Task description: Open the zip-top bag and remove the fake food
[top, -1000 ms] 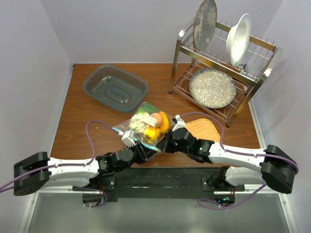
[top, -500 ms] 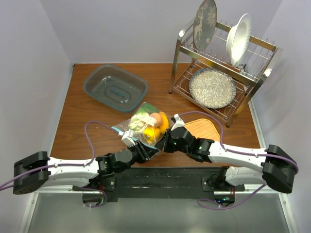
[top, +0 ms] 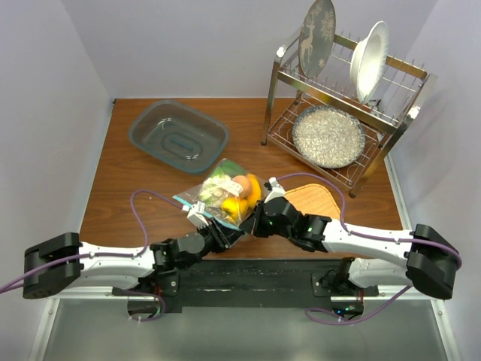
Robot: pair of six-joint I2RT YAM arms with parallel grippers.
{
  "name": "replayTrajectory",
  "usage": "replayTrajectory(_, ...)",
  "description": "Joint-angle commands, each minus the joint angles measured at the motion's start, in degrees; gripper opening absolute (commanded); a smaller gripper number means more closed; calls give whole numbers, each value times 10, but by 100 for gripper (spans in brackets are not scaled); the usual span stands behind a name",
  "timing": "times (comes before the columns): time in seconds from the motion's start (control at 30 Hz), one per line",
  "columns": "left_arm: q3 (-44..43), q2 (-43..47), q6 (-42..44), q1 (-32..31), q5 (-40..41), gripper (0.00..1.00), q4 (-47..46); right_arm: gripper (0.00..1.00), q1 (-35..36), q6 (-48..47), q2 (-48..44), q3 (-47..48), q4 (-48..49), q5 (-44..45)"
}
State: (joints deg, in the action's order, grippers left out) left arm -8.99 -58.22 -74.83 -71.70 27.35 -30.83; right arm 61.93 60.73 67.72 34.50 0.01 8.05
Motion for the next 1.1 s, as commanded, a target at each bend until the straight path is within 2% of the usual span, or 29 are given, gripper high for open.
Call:
replayTrajectory(0.0,5,12,0,-2,37,32,-39,0,11,14,-16,10,2,6)
replayTrajectory(0.43,-1,45,4,-2,45,21,-5,0,15,14,-25,4,-19,19)
replayTrajectory(0.73,3,60,-23,-2,60,14,33,0,19,10,-29,-7,-16,15)
replayTrajectory(1.07,13,97,-54,-2,84,12,102,0,20,-7,-55,-20,-36,18)
